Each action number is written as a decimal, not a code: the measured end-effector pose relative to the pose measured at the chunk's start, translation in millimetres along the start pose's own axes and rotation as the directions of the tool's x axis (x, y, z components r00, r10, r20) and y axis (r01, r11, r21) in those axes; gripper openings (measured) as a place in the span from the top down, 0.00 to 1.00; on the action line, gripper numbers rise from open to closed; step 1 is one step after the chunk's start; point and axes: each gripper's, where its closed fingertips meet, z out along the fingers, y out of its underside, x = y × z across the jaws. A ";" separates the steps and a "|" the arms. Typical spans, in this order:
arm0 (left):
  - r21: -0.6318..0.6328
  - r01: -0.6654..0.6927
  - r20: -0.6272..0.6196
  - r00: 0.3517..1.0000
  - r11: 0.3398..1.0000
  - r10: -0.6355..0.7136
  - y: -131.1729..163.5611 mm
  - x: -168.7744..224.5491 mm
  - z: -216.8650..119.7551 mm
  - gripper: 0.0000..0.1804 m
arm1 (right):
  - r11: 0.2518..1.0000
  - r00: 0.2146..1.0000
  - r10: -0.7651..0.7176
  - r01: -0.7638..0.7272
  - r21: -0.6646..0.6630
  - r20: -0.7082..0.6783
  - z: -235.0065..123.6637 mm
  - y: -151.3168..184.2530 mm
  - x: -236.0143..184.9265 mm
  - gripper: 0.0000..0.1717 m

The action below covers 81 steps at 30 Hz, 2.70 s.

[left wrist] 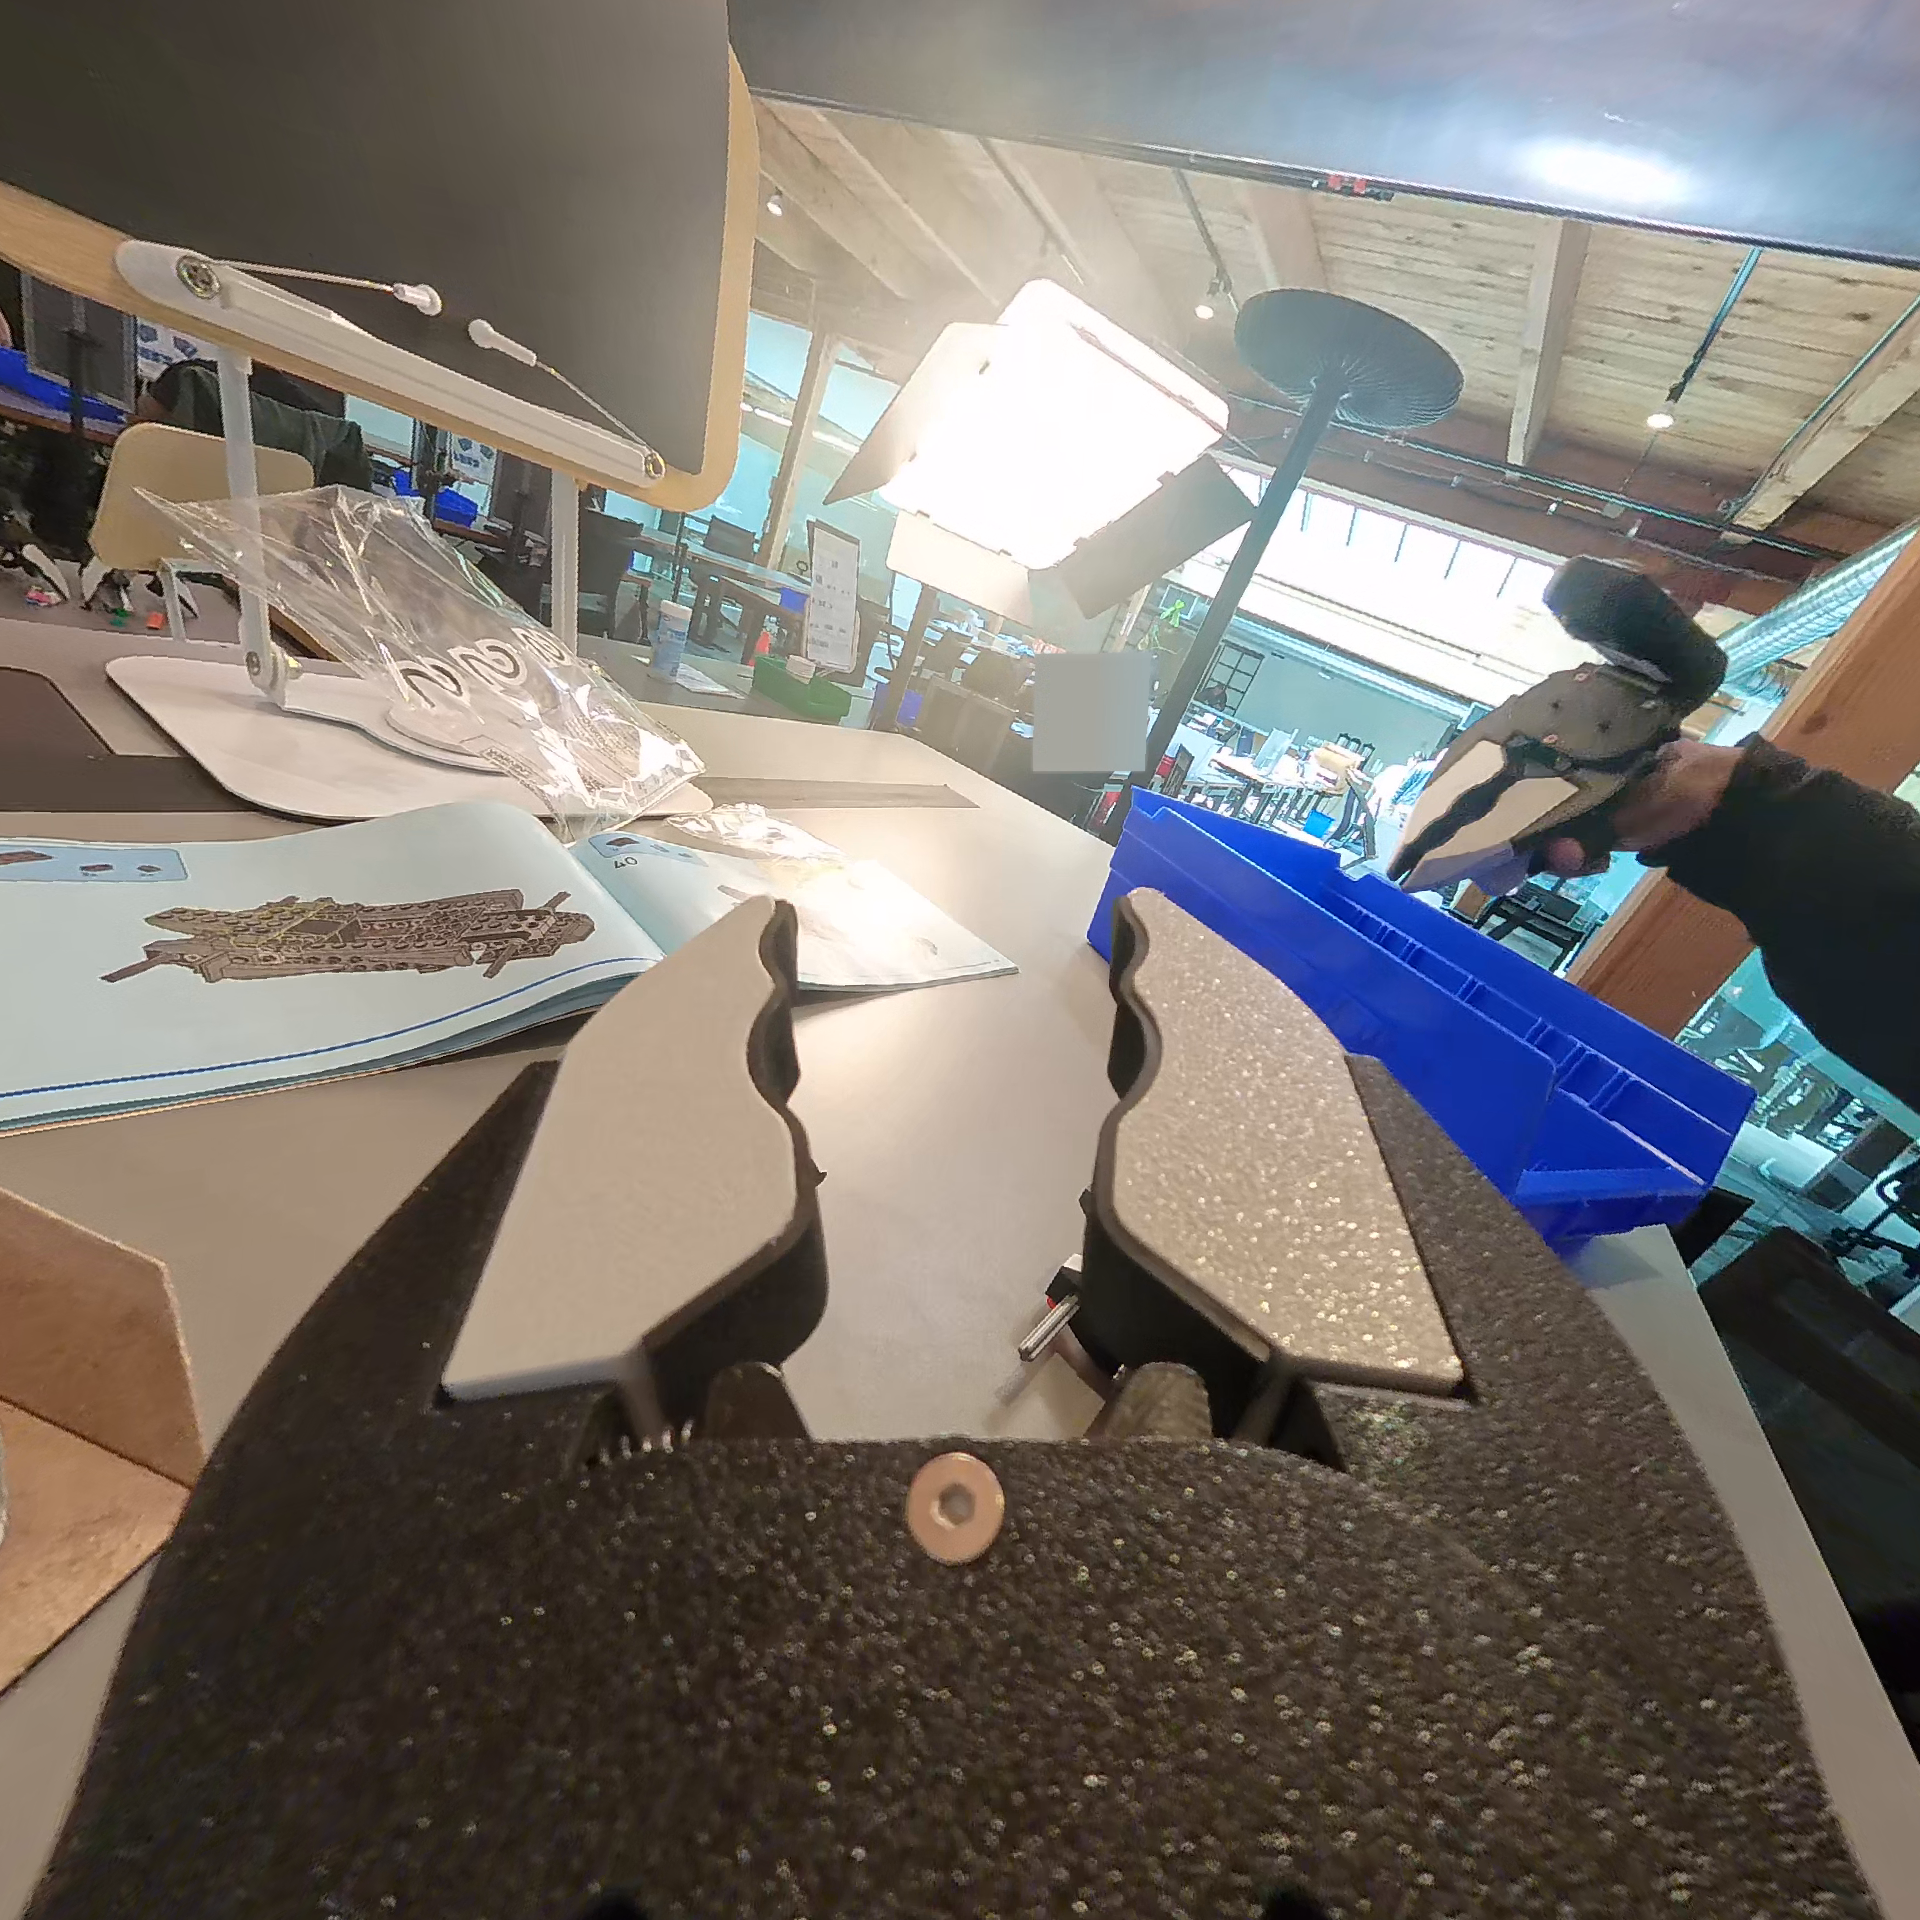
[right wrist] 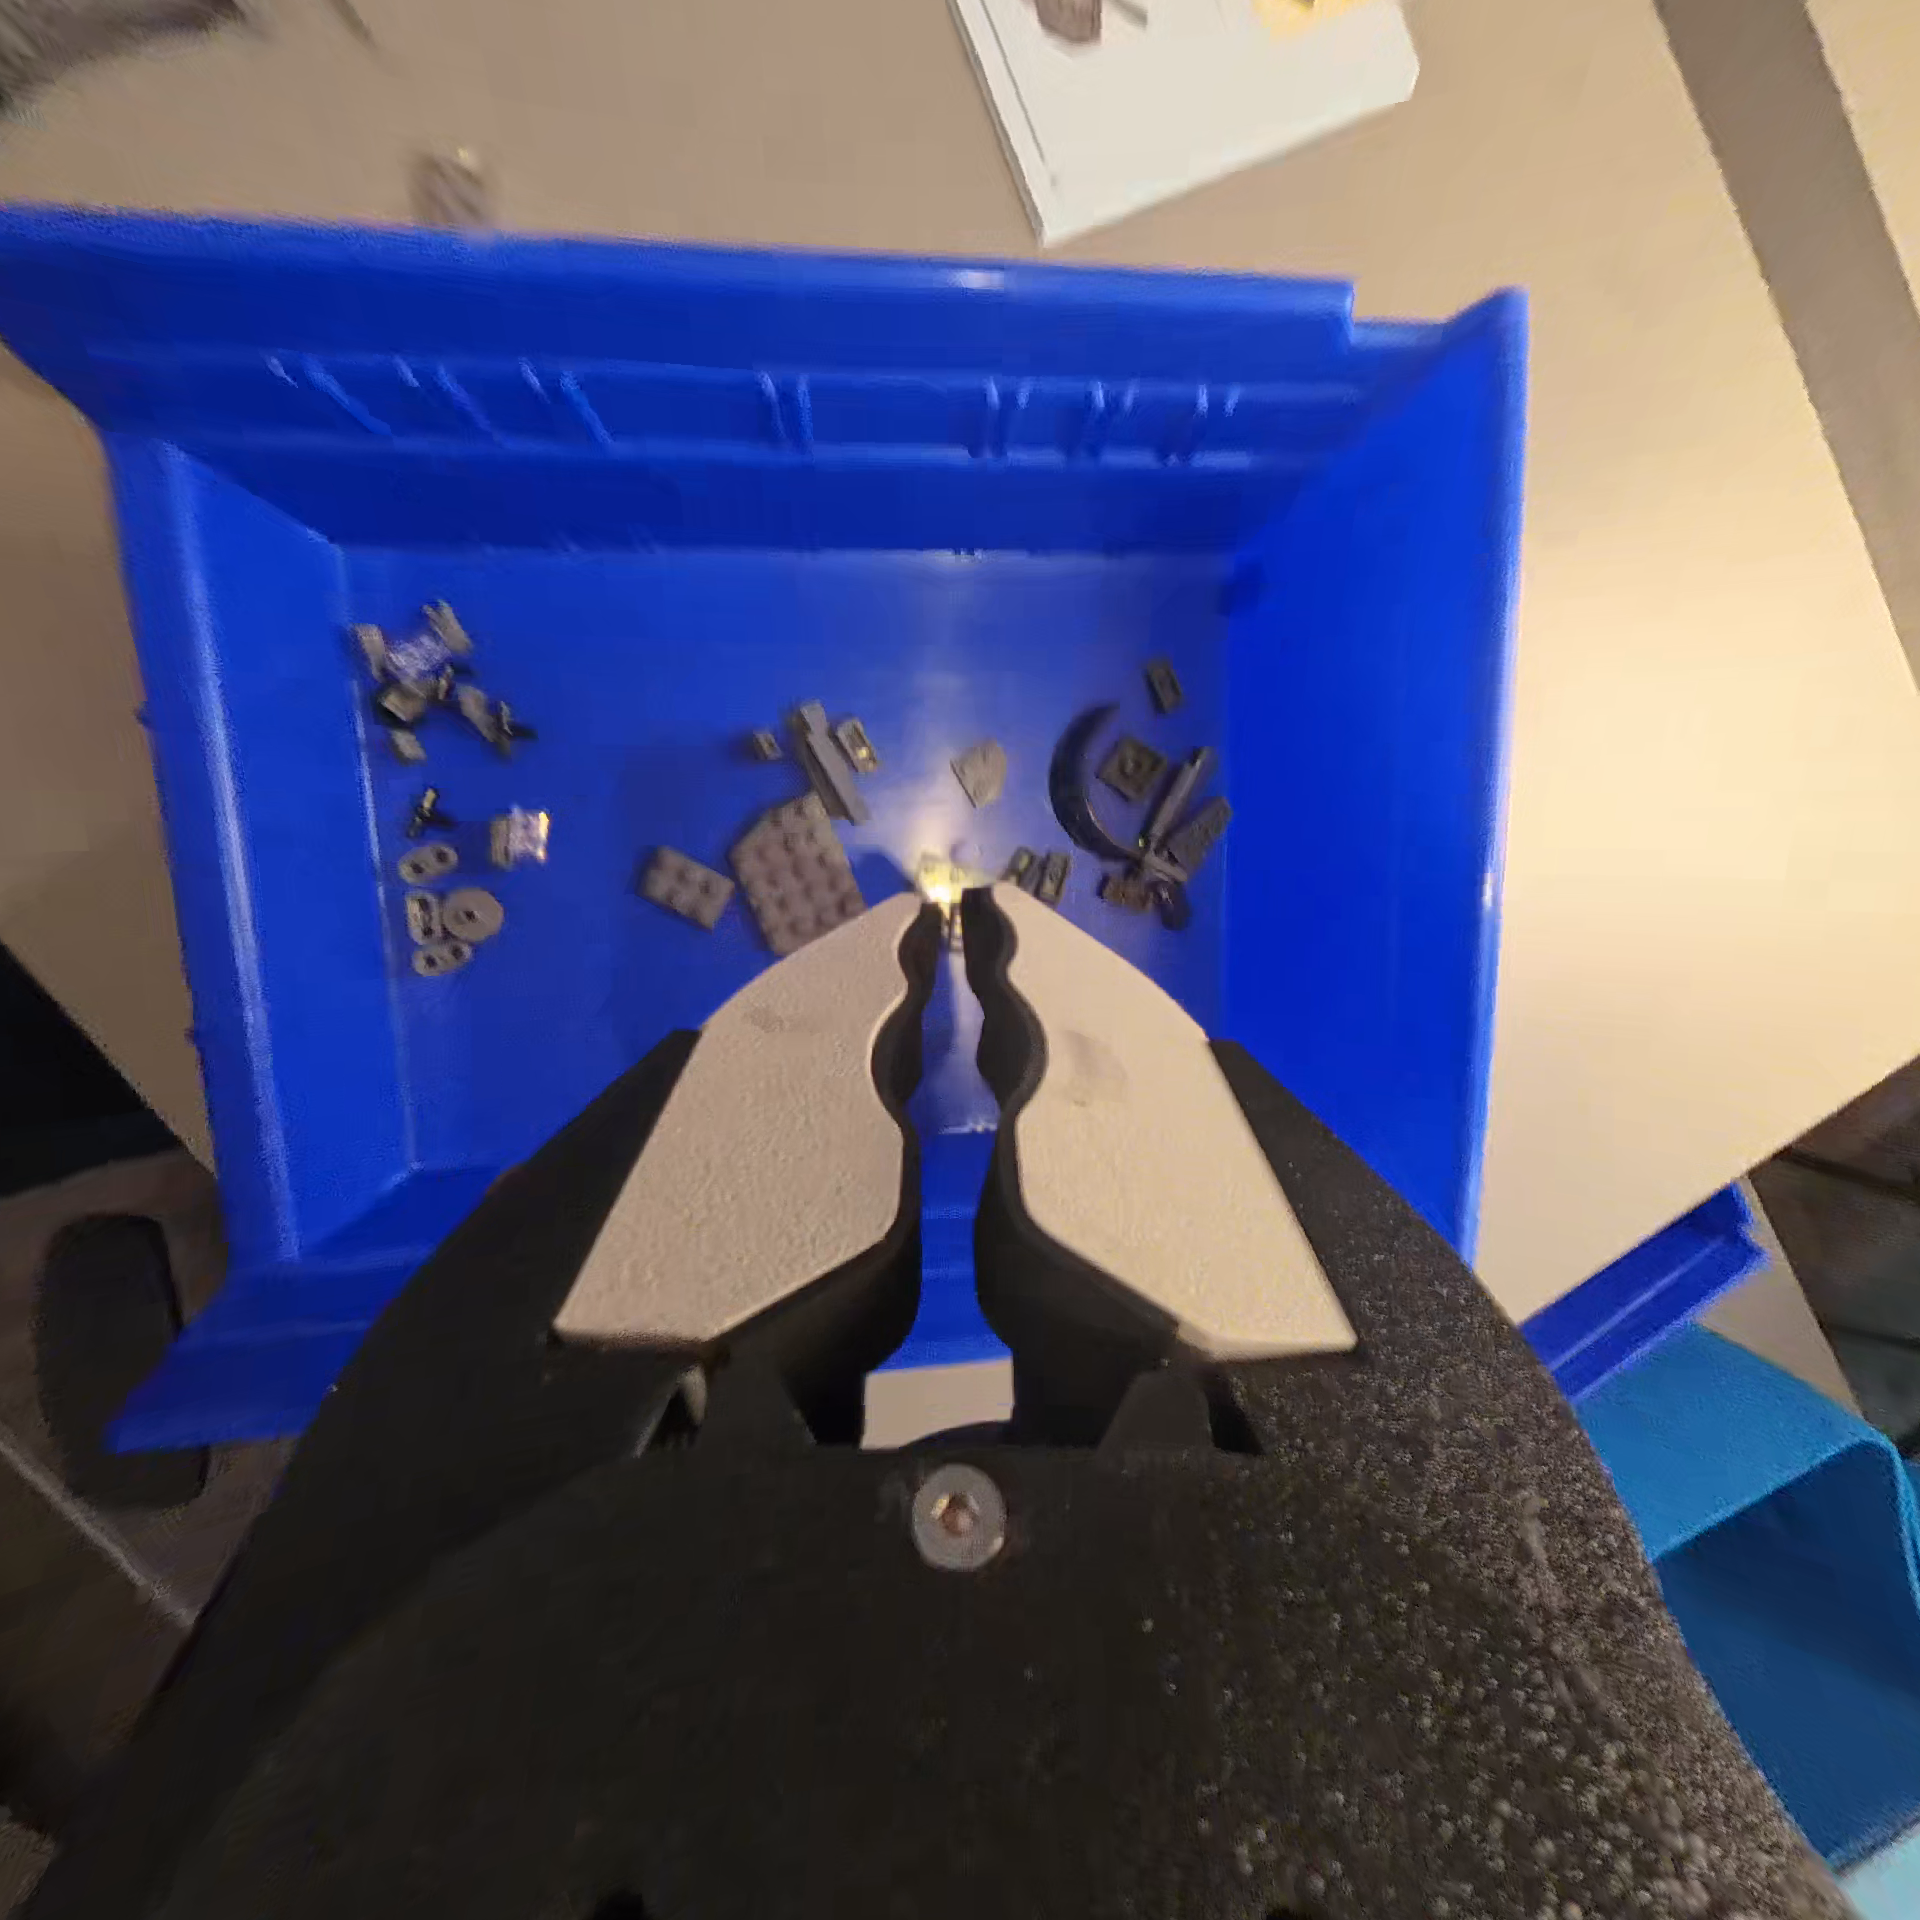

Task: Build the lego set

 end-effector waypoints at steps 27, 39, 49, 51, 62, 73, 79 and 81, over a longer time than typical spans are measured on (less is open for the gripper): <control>0.005 -0.001 0.005 1.000 1.000 0.001 -0.3 -0.2 -0.5 0.68 | 0.881 0.889 -0.135 -0.094 0.463 0.437 -30.6 -68.2 -70.2 0.96; 0.013 -0.002 0.009 1.000 1.000 0.002 -1.3 -0.6 -1.3 0.68 | 0.897 0.919 -0.155 -0.023 0.442 0.363 -33.9 -59.2 -68.4 0.93; -0.021 -0.005 0.037 0.999 1.000 0.006 2.8 -3.5 2.6 0.68 | 0.990 0.969 -0.140 0.143 -0.002 0.204 19.2 -7.8 -48.7 0.91; -0.031 -0.003 0.041 0.999 1.000 0.005 4.0 -4.2 3.7 0.68 | 0.977 0.964 -0.174 0.194 -0.084 0.201 33.1 -1.2 -52.6 0.91; -0.038 -0.001 0.048 0.999 0.999 0.003 4.9 -4.9 3.7 0.68 | 0.924 0.984 -0.178 0.167 -0.344 0.001 49.3 37.8 6.4 0.89; -0.195 -0.066 0.111 0.990 0.979 0.089 19.0 -7.6 9.4 0.74 | 0.909 0.991 -0.117 0.081 -0.408 -0.064 52.0 56.5 24.3 0.90; -0.322 -0.136 0.148 0.970 0.937 0.192 36.1 -11.2 12.1 0.76 | 0.878 0.988 -0.153 0.137 -0.458 0.004 65.3 57.7 23.1 0.90; -0.327 -0.119 0.149 0.973 0.937 0.175 37.8 -12.4 11.9 0.76 | 0.860 0.986 -0.165 0.160 -0.485 0.032 71.6 59.7 23.4 0.90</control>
